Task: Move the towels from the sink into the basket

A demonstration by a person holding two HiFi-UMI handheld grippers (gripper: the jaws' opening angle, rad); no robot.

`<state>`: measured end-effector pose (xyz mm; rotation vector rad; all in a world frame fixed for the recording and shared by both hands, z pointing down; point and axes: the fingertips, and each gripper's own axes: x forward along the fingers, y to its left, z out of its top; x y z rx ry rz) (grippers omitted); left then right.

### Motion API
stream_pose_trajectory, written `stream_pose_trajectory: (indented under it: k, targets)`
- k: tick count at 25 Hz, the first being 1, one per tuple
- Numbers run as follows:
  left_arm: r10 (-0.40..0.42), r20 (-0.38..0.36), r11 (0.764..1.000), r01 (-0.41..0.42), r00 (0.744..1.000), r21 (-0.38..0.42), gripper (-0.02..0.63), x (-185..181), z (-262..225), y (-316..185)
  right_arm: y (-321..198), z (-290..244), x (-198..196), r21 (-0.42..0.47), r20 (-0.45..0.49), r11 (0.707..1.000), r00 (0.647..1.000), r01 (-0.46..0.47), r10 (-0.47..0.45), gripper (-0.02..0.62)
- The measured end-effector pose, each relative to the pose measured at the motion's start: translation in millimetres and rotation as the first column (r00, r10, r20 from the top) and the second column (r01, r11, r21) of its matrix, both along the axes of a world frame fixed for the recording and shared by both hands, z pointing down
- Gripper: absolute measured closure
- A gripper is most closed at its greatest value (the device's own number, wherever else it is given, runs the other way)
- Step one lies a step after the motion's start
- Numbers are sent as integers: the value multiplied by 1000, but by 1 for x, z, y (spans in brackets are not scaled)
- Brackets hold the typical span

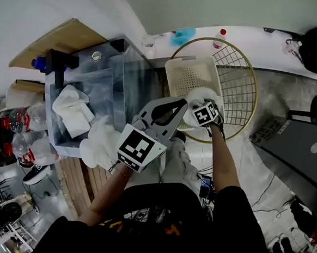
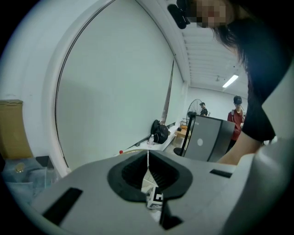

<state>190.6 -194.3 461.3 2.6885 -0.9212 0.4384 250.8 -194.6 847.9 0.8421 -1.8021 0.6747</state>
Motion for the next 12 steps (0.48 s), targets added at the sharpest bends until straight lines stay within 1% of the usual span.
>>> stream_pose_trajectory:
  k: [2,7,9,12]
  targets:
    - [-4,12,1000,4,1000,-6,595,-1,4,-2,7,19,1,-47,-23,999,1000,12,-13,364]
    - [-25,41,1000,25,999,-17,595,-8,14,-5,12,40,-3,-134,-20,991,1000,6,-9,344]
    - [-33,46,999,34,998,-23,595,-11,18,-6,7,37,-4,-126,-10,992,1000,-5,4,329]
    - [-34,47,999,35,998,-21,595,-14,17,-5,3,19,-4,-64,24,997,998,-48,50,298]
